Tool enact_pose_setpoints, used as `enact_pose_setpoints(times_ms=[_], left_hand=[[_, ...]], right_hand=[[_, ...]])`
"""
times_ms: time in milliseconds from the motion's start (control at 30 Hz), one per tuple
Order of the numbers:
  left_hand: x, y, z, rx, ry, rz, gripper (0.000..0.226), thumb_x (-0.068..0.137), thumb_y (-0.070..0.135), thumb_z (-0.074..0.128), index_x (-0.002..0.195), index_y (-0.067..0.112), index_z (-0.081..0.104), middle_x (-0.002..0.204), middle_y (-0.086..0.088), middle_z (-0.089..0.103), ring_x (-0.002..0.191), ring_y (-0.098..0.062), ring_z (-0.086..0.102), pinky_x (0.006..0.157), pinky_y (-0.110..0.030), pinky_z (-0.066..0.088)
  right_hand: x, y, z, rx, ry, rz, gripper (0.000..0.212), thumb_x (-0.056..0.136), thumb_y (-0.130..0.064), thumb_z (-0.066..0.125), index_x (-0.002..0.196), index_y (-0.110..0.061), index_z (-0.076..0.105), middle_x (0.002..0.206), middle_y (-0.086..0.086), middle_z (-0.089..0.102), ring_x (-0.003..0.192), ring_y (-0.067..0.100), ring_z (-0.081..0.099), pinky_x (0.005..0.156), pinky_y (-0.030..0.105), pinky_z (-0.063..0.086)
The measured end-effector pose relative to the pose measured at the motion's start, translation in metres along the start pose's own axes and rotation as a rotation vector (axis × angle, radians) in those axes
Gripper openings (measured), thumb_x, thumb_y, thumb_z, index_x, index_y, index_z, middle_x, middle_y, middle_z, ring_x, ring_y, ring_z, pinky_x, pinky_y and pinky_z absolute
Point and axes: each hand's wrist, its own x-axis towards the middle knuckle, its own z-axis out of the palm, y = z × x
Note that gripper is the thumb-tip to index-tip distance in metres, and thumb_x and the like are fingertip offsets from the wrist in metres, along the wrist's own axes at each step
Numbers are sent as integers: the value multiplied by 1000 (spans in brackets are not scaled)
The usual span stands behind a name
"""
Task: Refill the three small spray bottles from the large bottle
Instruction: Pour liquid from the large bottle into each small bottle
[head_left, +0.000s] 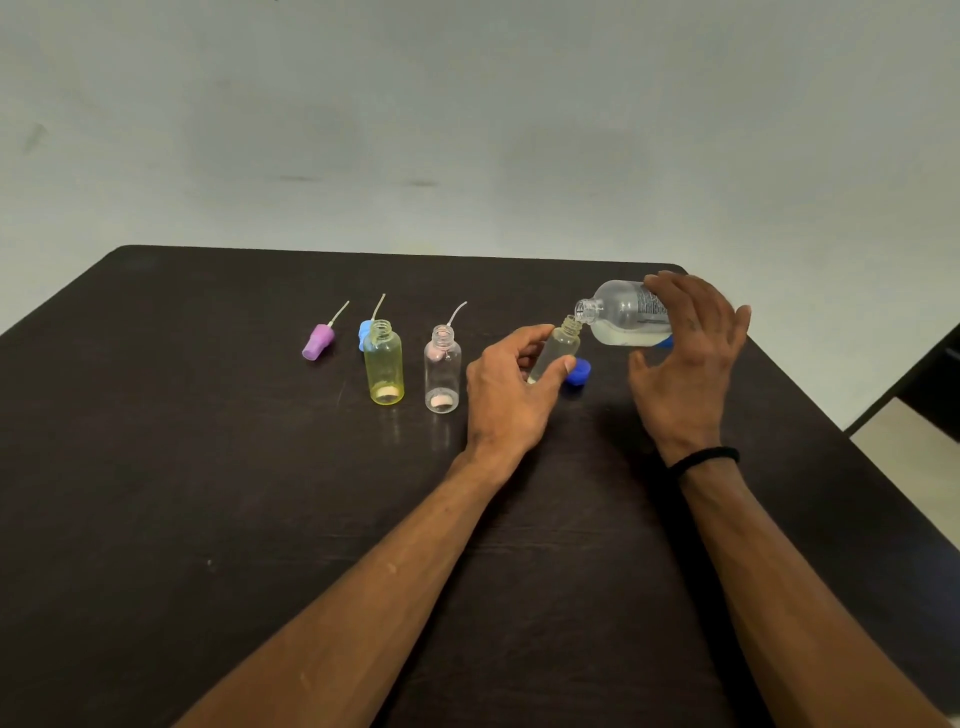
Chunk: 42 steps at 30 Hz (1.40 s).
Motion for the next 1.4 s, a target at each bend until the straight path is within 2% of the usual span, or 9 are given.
enact_pose_setpoints(times_ms=[667, 1067, 1233, 1400], left_hand=[[1, -2, 0, -15, 0, 1, 43, 88, 24, 85, 129, 20, 73, 114, 8, 79, 104, -1, 71, 89, -16, 57], [1, -2, 1, -10, -2, 10, 43, 88, 24, 85, 129, 19, 73, 113, 9, 79, 102, 0, 71, 87, -13, 57], [0, 0, 0, -10, 19, 6, 43, 88, 23, 85, 129, 19, 74, 111, 11, 78, 96, 9, 68, 88, -10, 55], [0, 0, -1, 1, 34, 16, 43, 90, 26, 84, 131, 20, 72, 112, 13, 76, 97, 11, 65, 86, -7, 53]], right_hand=[[-1, 0, 1, 1, -3, 4, 82, 70, 10, 77, 144, -20, 60, 150, 3, 57, 148, 24, 43, 124, 73, 15], [-1, 1, 0, 2, -10, 7, 83, 70, 9, 79, 145, -20, 60, 150, 4, 56, 148, 23, 41, 124, 73, 15], [-3, -1, 1, -2, -55, 30, 80, 70, 1, 83, 144, -22, 60, 145, 2, 60, 142, 25, 48, 124, 73, 17], [-5, -1, 3, 19, -74, 38, 77, 72, -11, 86, 143, -23, 60, 140, 2, 64, 135, 29, 55, 117, 73, 28]])
